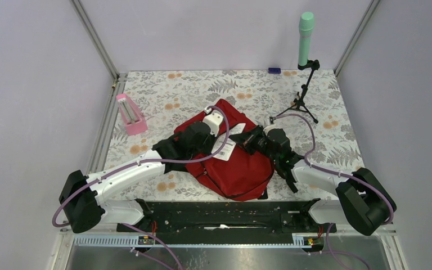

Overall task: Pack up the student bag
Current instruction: Place the stationery in the student bag.

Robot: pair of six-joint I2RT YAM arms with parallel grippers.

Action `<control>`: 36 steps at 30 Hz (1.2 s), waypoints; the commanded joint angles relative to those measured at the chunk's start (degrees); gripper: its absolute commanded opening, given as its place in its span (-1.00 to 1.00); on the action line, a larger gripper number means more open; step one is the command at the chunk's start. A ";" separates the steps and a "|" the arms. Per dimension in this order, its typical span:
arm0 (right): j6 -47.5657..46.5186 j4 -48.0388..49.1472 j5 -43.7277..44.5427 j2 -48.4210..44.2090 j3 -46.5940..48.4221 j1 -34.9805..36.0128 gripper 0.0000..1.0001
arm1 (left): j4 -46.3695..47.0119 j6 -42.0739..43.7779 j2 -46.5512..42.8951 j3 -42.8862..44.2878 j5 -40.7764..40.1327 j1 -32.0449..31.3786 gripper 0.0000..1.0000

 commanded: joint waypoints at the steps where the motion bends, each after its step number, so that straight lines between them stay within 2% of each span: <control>1: -4.24 0.26 12.44 -3.28 1.21 -0.71 -1.00 | 2.30 -2.12 -4.14 -0.15 3.33 -0.62 -1.00; 7: -6.47 -0.38 16.75 -3.03 2.43 -0.70 -1.00 | 1.60 -2.57 -5.63 -0.25 3.39 -0.63 -1.00; 15: -4.63 1.86 21.27 -2.43 3.36 -0.81 -1.00 | -0.39 -1.62 -5.42 0.01 2.20 -0.69 -1.00; 17: -3.96 2.50 22.49 -2.20 3.44 -0.79 -1.00 | -0.64 -1.40 -5.65 -0.30 1.87 -0.63 -0.95; 21: -4.69 3.22 22.79 -0.10 6.21 -0.84 -1.00 | 0.06 -1.66 -5.89 -0.98 3.46 -0.63 -0.88; 32: -9.07 4.47 23.02 5.61 12.23 1.47 -1.00 | 3.30 -3.17 -5.43 -0.84 7.22 -0.69 -0.87; 36: -12.24 5.87 20.54 8.15 13.44 1.93 -1.00 | 3.74 -3.50 -5.15 -0.65 7.44 -0.69 -0.88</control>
